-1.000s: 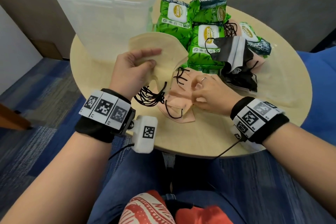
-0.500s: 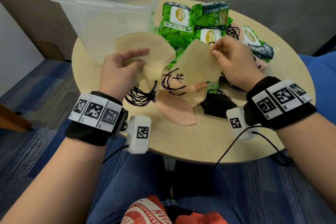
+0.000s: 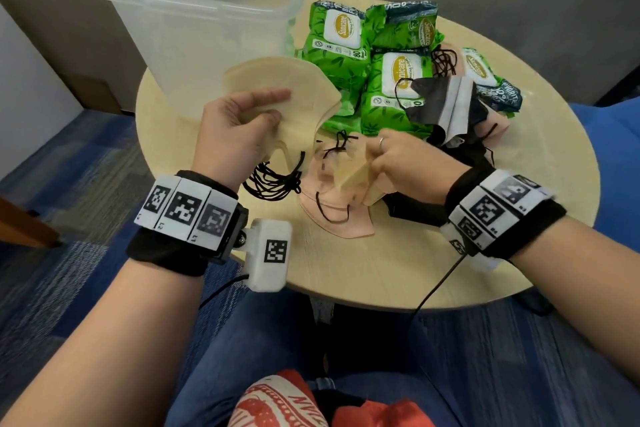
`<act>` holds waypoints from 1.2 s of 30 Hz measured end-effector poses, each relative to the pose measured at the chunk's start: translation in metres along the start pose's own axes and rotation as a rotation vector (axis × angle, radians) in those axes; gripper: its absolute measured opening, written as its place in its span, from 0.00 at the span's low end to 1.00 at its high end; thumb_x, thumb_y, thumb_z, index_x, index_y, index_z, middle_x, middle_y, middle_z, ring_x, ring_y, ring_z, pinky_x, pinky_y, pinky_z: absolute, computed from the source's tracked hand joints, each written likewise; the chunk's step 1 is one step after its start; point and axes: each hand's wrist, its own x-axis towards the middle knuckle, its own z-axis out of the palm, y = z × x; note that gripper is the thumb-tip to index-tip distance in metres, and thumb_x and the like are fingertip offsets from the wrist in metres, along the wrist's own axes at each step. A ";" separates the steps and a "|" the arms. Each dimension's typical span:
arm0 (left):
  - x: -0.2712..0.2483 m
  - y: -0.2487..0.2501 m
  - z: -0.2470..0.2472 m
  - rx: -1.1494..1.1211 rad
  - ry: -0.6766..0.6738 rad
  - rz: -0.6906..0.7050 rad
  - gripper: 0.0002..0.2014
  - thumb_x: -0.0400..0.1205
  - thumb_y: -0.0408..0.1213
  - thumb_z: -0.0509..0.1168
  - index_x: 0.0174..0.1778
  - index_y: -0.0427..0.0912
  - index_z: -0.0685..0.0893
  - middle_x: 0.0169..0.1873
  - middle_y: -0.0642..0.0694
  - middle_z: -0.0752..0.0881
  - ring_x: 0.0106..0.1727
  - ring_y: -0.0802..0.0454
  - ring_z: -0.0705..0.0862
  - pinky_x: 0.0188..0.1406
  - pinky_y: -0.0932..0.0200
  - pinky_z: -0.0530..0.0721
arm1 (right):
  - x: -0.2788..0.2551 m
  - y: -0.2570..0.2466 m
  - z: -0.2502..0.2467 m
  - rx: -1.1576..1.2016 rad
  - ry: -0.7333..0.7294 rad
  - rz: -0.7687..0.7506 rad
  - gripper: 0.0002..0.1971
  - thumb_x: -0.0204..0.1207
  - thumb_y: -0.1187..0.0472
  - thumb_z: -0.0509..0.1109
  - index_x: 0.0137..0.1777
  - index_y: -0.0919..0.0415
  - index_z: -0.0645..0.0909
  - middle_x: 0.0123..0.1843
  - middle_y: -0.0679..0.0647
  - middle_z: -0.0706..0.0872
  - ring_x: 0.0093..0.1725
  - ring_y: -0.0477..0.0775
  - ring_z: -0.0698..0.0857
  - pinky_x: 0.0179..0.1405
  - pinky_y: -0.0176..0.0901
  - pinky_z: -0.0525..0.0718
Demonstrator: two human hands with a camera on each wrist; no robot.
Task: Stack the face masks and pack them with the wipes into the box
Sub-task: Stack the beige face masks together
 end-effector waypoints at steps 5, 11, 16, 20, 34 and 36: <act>0.000 0.000 0.001 0.005 -0.012 -0.006 0.15 0.79 0.21 0.61 0.50 0.45 0.86 0.23 0.59 0.85 0.18 0.65 0.73 0.17 0.72 0.71 | -0.005 -0.004 0.006 -0.066 -0.151 0.018 0.07 0.69 0.66 0.70 0.42 0.63 0.90 0.42 0.60 0.82 0.46 0.65 0.78 0.47 0.56 0.77; 0.000 0.000 0.002 0.022 -0.017 -0.001 0.16 0.79 0.21 0.61 0.49 0.46 0.86 0.24 0.60 0.85 0.20 0.64 0.73 0.19 0.72 0.72 | 0.000 -0.009 0.009 -0.111 -0.144 0.006 0.05 0.60 0.64 0.77 0.37 0.61 0.89 0.37 0.58 0.80 0.42 0.64 0.80 0.39 0.54 0.76; 0.000 0.003 0.003 0.014 -0.018 0.004 0.15 0.79 0.21 0.61 0.52 0.44 0.86 0.31 0.55 0.85 0.21 0.65 0.74 0.21 0.73 0.73 | 0.001 -0.012 0.011 -0.162 -0.116 -0.014 0.05 0.55 0.66 0.77 0.32 0.60 0.86 0.37 0.57 0.81 0.40 0.62 0.81 0.37 0.47 0.66; 0.000 0.003 0.002 0.029 -0.020 0.009 0.15 0.79 0.23 0.62 0.50 0.47 0.87 0.30 0.54 0.85 0.24 0.58 0.73 0.21 0.70 0.72 | 0.002 -0.008 0.010 -0.088 -0.015 0.038 0.04 0.59 0.66 0.70 0.26 0.60 0.84 0.31 0.57 0.80 0.38 0.64 0.83 0.35 0.45 0.64; 0.002 0.005 0.002 0.024 0.026 0.017 0.14 0.79 0.24 0.62 0.51 0.46 0.87 0.36 0.50 0.86 0.28 0.61 0.76 0.25 0.70 0.74 | -0.001 0.017 -0.082 0.321 0.459 0.332 0.03 0.69 0.66 0.75 0.41 0.64 0.89 0.41 0.55 0.87 0.44 0.50 0.81 0.50 0.39 0.73; 0.002 0.006 0.001 0.019 0.035 0.020 0.14 0.79 0.25 0.62 0.52 0.45 0.87 0.38 0.50 0.87 0.32 0.59 0.78 0.28 0.70 0.76 | -0.002 0.014 -0.084 0.293 0.451 0.361 0.04 0.68 0.65 0.74 0.41 0.63 0.89 0.40 0.56 0.88 0.45 0.53 0.83 0.51 0.42 0.75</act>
